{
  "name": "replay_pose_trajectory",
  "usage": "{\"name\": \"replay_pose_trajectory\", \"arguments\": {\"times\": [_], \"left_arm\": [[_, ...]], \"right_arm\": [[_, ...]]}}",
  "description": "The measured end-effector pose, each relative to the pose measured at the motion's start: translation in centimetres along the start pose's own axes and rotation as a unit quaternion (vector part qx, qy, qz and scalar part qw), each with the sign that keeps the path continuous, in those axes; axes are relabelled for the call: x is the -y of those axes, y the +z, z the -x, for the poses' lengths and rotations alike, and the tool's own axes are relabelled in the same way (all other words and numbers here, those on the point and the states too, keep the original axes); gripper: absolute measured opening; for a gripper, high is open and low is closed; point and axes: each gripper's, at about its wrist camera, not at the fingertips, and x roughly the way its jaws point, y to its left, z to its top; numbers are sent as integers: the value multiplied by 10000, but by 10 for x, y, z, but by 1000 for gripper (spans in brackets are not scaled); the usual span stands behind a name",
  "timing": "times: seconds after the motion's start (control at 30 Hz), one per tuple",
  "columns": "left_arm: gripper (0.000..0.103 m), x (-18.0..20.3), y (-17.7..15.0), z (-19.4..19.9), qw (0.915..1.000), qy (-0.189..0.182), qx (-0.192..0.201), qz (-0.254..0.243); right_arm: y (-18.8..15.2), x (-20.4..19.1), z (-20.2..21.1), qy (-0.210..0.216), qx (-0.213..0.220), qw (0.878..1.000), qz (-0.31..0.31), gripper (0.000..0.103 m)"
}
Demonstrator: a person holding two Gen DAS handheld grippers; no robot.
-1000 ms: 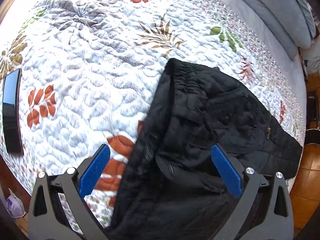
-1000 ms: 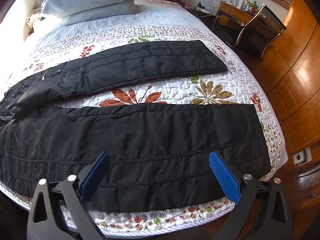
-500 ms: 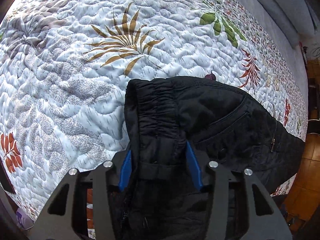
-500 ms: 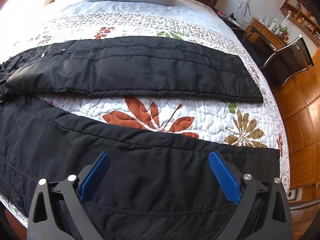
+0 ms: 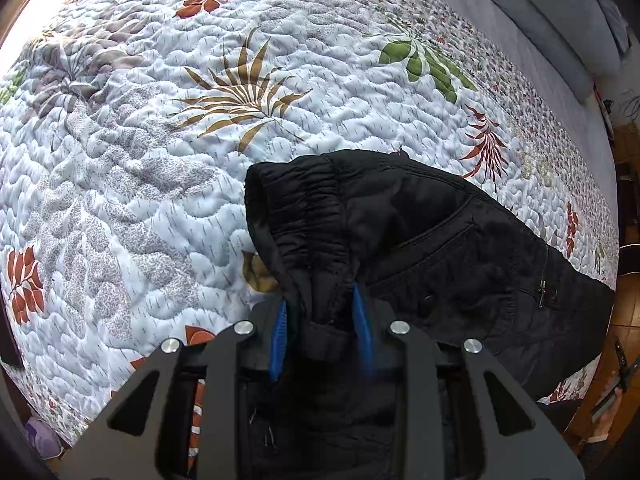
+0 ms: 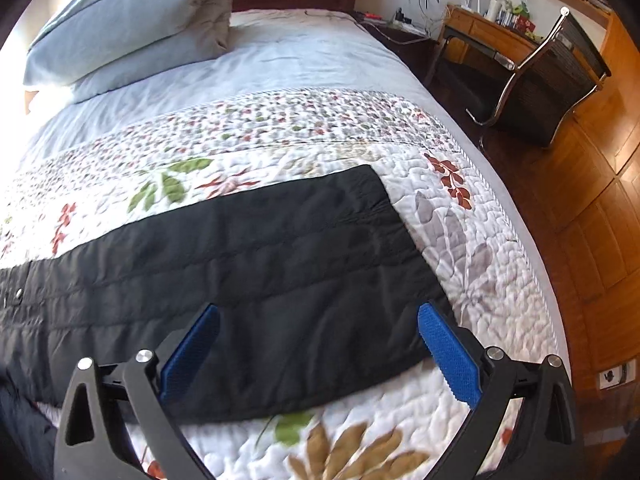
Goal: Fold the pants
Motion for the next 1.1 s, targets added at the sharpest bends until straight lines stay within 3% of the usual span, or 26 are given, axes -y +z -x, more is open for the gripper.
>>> {"name": "replay_pose_trajectory", "arguments": {"times": [0.03, 0.1, 0.3, 0.47, 0.5, 0.53, 0.6, 0.63, 0.73, 0.9, 1.1], "left_arm": [[28, -1, -1, 0, 10000, 10, 22, -10], [28, -1, -1, -2, 10000, 31, 51, -20], [28, 2, -1, -8, 9996, 221, 52, -136], [29, 3, 0, -14, 9995, 284, 49, -121], [29, 5, 1, -16, 9995, 293, 53, -115], [29, 6, 2, -16, 9995, 295, 59, -104], [29, 7, 2, -16, 9995, 308, 79, -88], [29, 8, 1, -16, 9994, 321, 96, -93], [28, 10, -2, -13, 9992, 334, 171, -110], [27, 11, -8, -3, 9993, 122, 338, -87], [27, 15, -26, 19, 9971, -365, 645, -181]], "right_arm": [[13, 7, -11, -43, -53, 9999, -118, 99], [34, 20, -34, 318, -70, 9987, -399, 99], [67, 17, -104, -354, -658, 9971, -159, 99], [72, 18, -123, -285, -809, 9963, -85, 99], [72, 18, -123, -95, -851, 9963, -93, 90], [72, 18, -123, 142, -891, 9958, -128, 72], [70, 16, -117, 73, -828, 9965, -110, 53], [69, 13, -112, 69, -782, 9969, 42, 37], [64, 2, -94, 14, -620, 9974, 360, 15], [50, -9, -39, -159, 142, 9970, 745, 10], [4, 4, 77, 578, 1510, 9845, 676, 9]]}}
